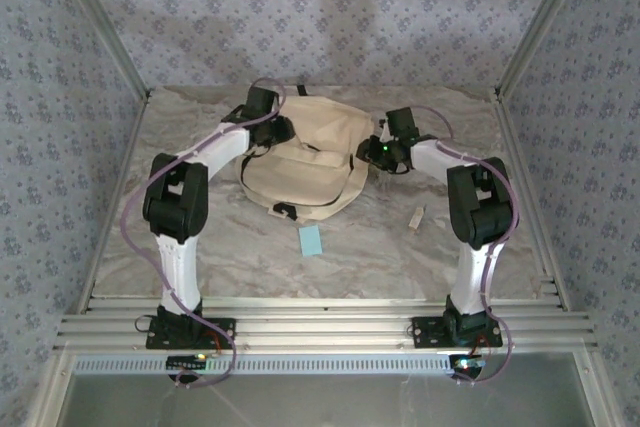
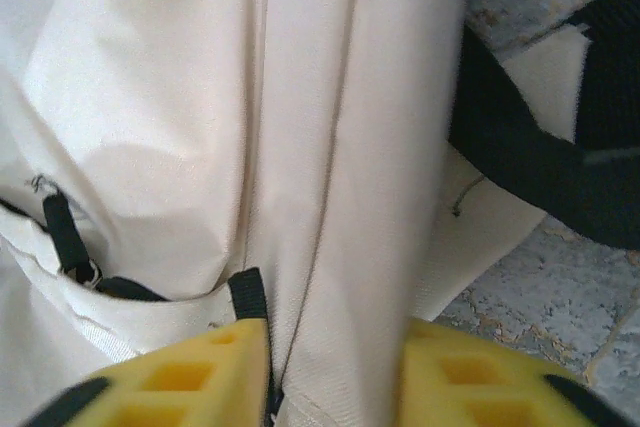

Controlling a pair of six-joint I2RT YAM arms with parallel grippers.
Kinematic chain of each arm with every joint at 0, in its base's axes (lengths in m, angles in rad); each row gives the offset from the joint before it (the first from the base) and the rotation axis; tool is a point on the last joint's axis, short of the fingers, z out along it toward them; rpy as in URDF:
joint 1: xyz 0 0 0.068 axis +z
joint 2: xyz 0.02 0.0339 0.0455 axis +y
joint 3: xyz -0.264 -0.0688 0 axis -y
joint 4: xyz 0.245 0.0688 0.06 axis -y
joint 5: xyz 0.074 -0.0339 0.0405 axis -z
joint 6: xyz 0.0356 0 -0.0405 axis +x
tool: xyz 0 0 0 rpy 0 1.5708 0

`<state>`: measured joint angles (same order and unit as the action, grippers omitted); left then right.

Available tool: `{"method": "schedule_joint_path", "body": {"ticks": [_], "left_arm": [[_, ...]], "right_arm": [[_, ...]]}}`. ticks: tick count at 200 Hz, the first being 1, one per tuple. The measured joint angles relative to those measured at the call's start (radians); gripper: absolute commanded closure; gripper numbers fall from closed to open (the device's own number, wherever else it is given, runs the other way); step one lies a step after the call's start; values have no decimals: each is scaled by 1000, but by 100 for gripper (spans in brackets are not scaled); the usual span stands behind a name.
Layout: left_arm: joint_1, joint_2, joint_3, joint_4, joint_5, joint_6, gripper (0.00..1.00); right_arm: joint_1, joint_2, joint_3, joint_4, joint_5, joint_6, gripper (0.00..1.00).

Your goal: Pack the student bag

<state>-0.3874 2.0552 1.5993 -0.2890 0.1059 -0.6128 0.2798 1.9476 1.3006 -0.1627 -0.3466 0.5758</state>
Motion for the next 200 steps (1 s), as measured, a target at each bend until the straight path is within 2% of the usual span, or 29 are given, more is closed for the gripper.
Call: {"method": "schedule_joint_path", "body": {"ticks": [30, 50, 86, 124, 177, 200], "left_arm": [[-60, 0, 0, 19, 37, -80, 50], [-91, 0, 0, 33, 47, -134, 54], [-97, 16, 0, 58, 40, -210, 58], [-97, 49, 2, 53, 11, -237, 57], [-99, 124, 56, 42, -2, -248, 57], [-99, 142, 90, 31, -2, -261, 67]], "right_arm": [[7, -42, 0, -50, 30, -19, 55], [11, -71, 3, -61, 37, -25, 55], [27, -80, 16, -66, 40, -27, 54], [48, -73, 18, -39, 33, -19, 52], [72, 82, 113, 41, 14, 19, 49], [75, 154, 139, 58, -1, 39, 51]]}}
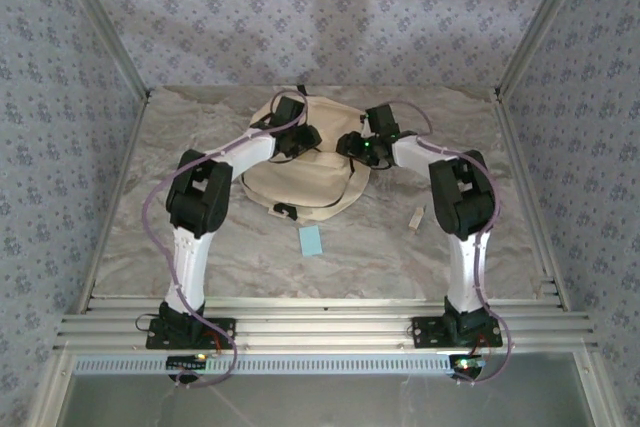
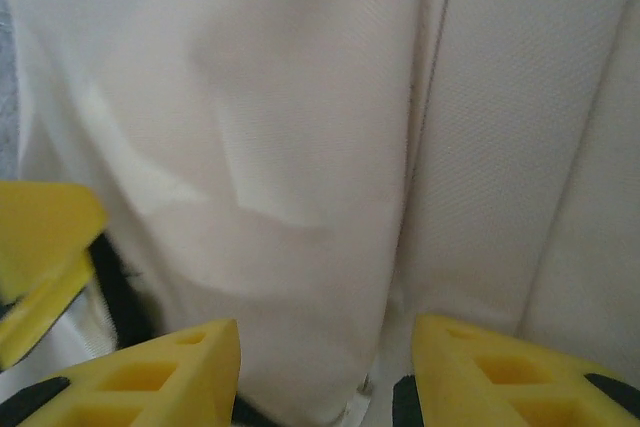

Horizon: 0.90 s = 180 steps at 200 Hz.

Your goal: Pack the student bag

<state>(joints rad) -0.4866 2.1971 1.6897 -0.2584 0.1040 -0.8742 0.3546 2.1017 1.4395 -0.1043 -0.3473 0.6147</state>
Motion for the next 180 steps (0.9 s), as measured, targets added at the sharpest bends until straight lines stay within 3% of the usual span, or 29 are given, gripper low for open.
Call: {"method": "schedule_joint_path", "body": {"ticks": [38, 80, 98, 180], "left_arm": [[2, 37, 37, -3, 1, -10, 80], [0, 38, 37, -5, 5, -20, 100], [0, 38, 31, 0, 7, -17, 100], [39, -31, -30, -26, 28, 105, 100]], "right_arm": [[2, 29, 23, 8, -8, 21, 58], [3, 40, 24, 11, -6, 25, 84], [2, 46, 24, 11, 0, 30, 100], [10, 38, -10, 69, 10, 36, 100]]}}
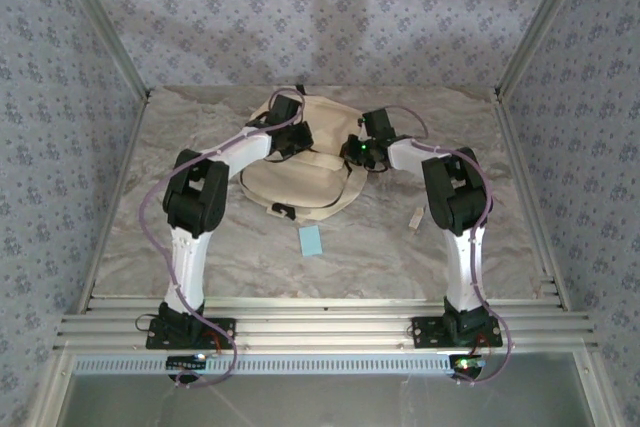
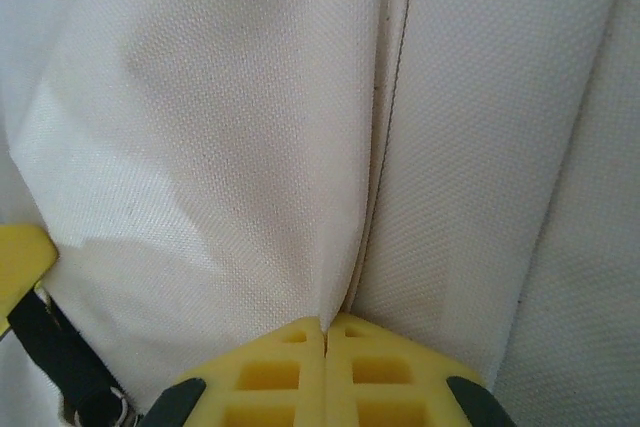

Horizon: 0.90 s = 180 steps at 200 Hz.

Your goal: Pack the student bag

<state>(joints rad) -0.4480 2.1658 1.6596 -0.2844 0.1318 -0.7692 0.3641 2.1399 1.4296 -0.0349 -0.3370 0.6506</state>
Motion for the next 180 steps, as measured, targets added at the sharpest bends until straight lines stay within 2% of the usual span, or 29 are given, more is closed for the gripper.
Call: {"method": "schedule_joint_path", "body": {"ticks": [60, 112, 161, 180], "left_arm": [[150, -40, -43, -34, -31, 76, 100], [174, -93, -87, -37, -78, 115, 100], [277, -131, -170, -33, -137, 160, 100], [286, -163, -216, -34, -143, 162, 100]], "right_arm": [[8, -6, -2, 2, 6, 0, 100], [7, -6, 2, -19, 28, -7, 100], [2, -6, 31, -65, 40, -40, 100], [-8, -2, 71, -111, 55, -58, 100]]}}
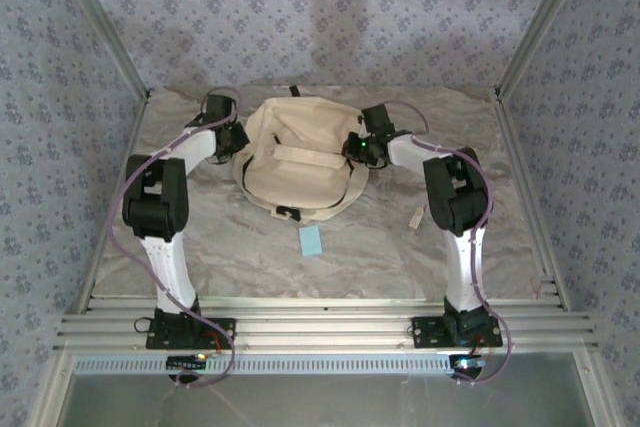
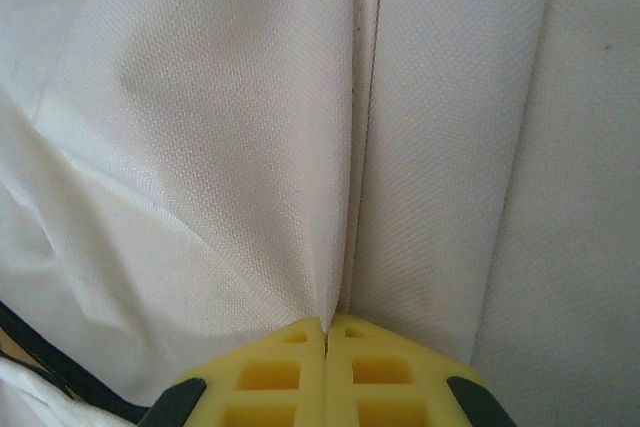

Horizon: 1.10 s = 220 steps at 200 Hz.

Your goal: Pack the student bag

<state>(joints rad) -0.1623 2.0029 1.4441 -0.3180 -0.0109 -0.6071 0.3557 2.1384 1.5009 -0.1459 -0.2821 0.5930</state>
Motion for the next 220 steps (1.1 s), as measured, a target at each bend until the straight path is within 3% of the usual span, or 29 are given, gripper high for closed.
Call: {"method": "schedule_joint_path", "body": {"ticks": [34, 57, 71, 82, 98, 110, 128, 151, 165, 169, 173, 176, 220], "left_arm": [[-73, -53, -52, 16, 47, -5, 100], [-138, -98, -105, 45, 97, -30, 100], [-169, -126, -140, 60, 125, -48, 100], [-185, -148, -161, 61, 142, -57, 89], [-196, -183, -178, 60, 161, -65, 52], [-201, -216, -184, 60, 166, -75, 39], [-210, -273, -187, 60, 172, -78, 35], [-215, -327, -187, 60, 171, -67, 28], [-219, -340, -195, 59, 156, -55, 26], [-219, -341, -200, 58, 152, -55, 24], [-218, -343, -206, 56, 147, -48, 12], [-218, -343, -212, 56, 144, -48, 9], [-194, -373, -353, 29, 78, -21, 7]], "right_arm": [[-16, 39, 108, -65, 24, -44, 100], [-22, 40, 151, -100, 25, -75, 58], [-24, 35, 171, -113, 25, -100, 47], [-25, 17, 172, -130, 27, -122, 45], [-27, -29, 164, -171, 37, -142, 43], [-29, -88, 141, -206, 49, -156, 40], [-37, -193, 95, -268, 80, -174, 34], [-51, -335, -9, -330, 154, -185, 11], [-57, -405, -91, -364, 203, -192, 4], [-58, -423, -117, -378, 217, -196, 3], [-60, -438, -141, -391, 232, -193, 3], [-60, -448, -159, -402, 242, -196, 2], [-61, -548, -393, -548, 390, -145, 1]]}}
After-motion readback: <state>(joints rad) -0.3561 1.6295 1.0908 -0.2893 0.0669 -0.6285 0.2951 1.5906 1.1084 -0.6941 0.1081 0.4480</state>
